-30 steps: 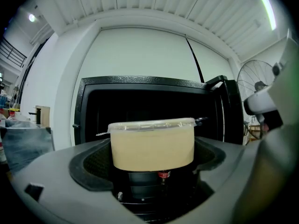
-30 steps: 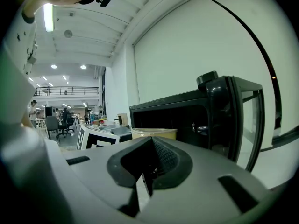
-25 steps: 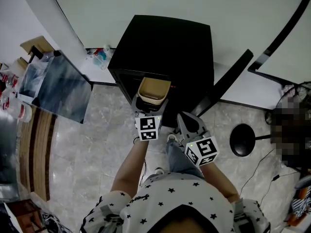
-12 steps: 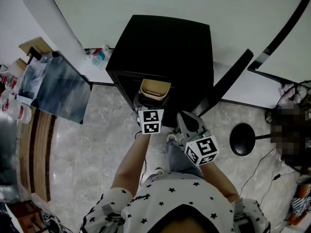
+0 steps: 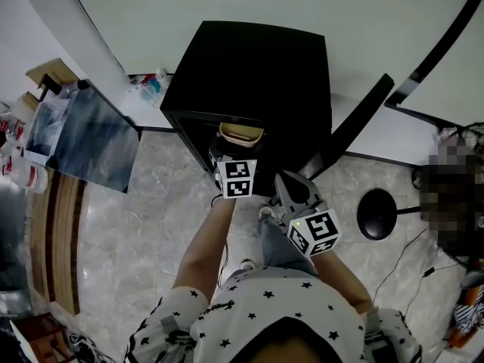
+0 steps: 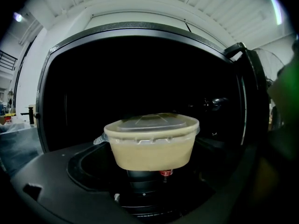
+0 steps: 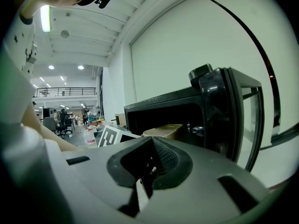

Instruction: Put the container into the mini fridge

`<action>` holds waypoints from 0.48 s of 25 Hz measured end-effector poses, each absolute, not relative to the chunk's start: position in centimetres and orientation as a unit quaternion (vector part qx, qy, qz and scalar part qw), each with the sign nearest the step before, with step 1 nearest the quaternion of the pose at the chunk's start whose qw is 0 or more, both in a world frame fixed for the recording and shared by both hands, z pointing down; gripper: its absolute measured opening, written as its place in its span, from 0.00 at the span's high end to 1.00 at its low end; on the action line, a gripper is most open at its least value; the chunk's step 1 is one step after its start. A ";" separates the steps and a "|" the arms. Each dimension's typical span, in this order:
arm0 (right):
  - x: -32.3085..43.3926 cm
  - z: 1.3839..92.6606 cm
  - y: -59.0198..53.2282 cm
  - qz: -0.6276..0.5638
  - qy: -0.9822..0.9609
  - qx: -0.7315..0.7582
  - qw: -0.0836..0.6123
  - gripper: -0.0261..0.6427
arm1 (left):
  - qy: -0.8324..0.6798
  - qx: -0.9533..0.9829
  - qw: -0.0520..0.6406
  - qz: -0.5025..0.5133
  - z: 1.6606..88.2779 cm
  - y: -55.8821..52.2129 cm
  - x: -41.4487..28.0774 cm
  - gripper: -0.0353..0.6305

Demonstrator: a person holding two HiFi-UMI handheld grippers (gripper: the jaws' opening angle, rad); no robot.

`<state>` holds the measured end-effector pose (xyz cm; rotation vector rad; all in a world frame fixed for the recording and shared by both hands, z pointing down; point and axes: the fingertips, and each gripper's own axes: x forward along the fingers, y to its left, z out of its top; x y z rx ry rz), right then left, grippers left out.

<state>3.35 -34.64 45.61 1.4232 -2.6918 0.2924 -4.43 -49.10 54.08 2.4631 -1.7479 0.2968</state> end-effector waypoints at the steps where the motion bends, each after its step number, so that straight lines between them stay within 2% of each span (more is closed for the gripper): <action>1: 3.4 45.6 -34.7 0.095 -0.879 0.465 0.042 0.97 | -0.575 0.810 0.054 0.100 54.3 -49.3 -4.4 0.15; 12: 3.7 45.6 -35.3 0.093 -0.880 0.464 0.044 0.97 | -0.570 0.813 0.059 0.105 54.9 -51.3 -3.7 0.15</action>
